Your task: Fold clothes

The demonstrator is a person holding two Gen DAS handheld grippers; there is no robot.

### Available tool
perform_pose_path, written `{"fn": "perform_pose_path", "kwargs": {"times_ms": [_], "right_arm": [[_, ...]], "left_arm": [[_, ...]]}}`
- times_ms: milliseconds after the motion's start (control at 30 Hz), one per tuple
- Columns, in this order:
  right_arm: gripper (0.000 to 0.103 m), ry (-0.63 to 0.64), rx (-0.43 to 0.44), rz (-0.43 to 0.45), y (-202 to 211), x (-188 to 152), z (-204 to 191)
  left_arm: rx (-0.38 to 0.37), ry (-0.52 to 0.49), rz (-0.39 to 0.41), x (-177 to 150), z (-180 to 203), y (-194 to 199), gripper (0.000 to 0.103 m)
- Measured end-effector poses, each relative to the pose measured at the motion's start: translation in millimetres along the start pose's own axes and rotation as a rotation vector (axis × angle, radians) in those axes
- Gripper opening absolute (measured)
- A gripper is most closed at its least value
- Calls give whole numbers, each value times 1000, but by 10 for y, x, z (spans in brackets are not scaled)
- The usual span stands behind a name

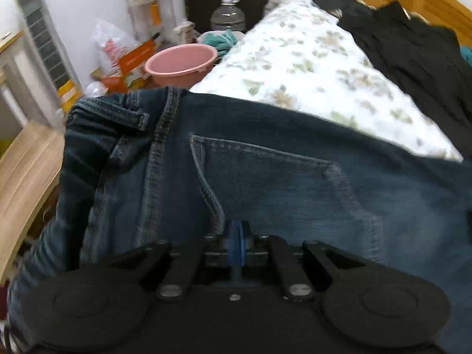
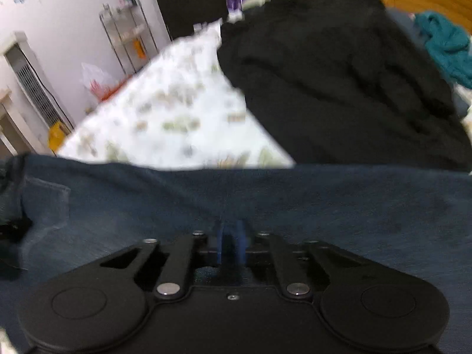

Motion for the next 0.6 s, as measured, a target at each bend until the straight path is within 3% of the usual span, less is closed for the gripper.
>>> {"fn": "perform_pose_path", "kwargs": {"times_ms": [67, 133, 167, 267, 333, 433, 500, 600], "right_arm": [[53, -30, 45, 26, 316, -167, 132], [53, -38, 63, 19, 483, -312, 221], [53, -25, 60, 6, 523, -391, 246], [53, 59, -23, -107, 503, -748, 333], [47, 64, -33, -127, 485, -881, 455], [35, 106, -81, -114, 474, -1004, 710], [0, 69, -88, -124, 500, -963, 865], [4, -8, -100, -136, 649, -886, 1103]], "left_arm": [[-66, -5, 46, -81, 206, 237, 10], [-120, -58, 72, -228, 520, 437, 25], [-143, -88, 76, -306, 673, 499, 27], [-188, -181, 34, -579, 1151, 480, 28], [-142, -236, -8, -735, 1402, 350, 27], [-83, -238, -25, -830, 1458, 183, 27], [-65, -197, -45, -835, 1450, 107, 27], [-4, -175, -63, -786, 1540, 149, 26]]}}
Point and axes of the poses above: each gripper's, at about its wrist camera, not at the fingertips, and y roughly against the way its jaws point, z to its right, x to its top, the point moved 1 cm from there along -y, roughly the way its jaws point, and after that the axes turned 9 degrees about -z, right-handed, at the moved point
